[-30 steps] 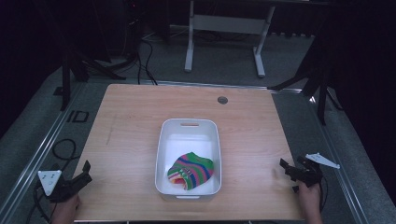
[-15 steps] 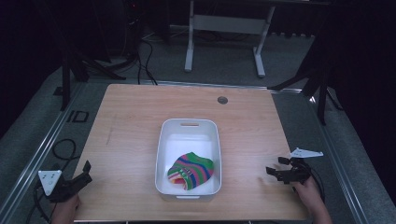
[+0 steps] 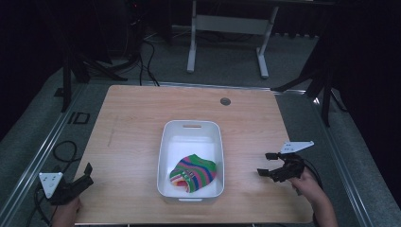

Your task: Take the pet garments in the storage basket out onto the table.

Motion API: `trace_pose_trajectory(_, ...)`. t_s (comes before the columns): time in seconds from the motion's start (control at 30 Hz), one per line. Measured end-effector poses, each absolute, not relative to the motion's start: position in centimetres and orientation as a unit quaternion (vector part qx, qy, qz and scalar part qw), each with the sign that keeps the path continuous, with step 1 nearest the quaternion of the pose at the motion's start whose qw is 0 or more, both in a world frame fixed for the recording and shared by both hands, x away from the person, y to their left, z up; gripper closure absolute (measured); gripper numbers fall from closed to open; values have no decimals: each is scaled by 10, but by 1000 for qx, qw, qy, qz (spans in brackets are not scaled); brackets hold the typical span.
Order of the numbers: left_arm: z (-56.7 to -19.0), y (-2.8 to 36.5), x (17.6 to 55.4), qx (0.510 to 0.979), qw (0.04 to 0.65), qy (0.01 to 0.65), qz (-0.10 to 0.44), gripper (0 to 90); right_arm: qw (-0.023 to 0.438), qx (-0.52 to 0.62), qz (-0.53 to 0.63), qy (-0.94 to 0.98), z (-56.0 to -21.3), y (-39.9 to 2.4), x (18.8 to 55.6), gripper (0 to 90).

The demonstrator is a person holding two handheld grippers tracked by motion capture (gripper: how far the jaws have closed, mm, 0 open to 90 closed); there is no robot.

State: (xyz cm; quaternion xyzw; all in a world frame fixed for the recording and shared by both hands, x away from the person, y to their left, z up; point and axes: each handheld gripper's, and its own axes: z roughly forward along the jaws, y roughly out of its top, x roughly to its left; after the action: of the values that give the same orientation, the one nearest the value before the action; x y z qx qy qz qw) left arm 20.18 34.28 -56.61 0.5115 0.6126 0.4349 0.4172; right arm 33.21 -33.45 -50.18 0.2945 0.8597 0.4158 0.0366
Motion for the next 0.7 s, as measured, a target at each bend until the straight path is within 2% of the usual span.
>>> trace_pose_trajectory(0.7, -566, 343, 202, 513, 418, 611, 434, 10, -8, 182, 415, 891, -456, -251, 336, 138)
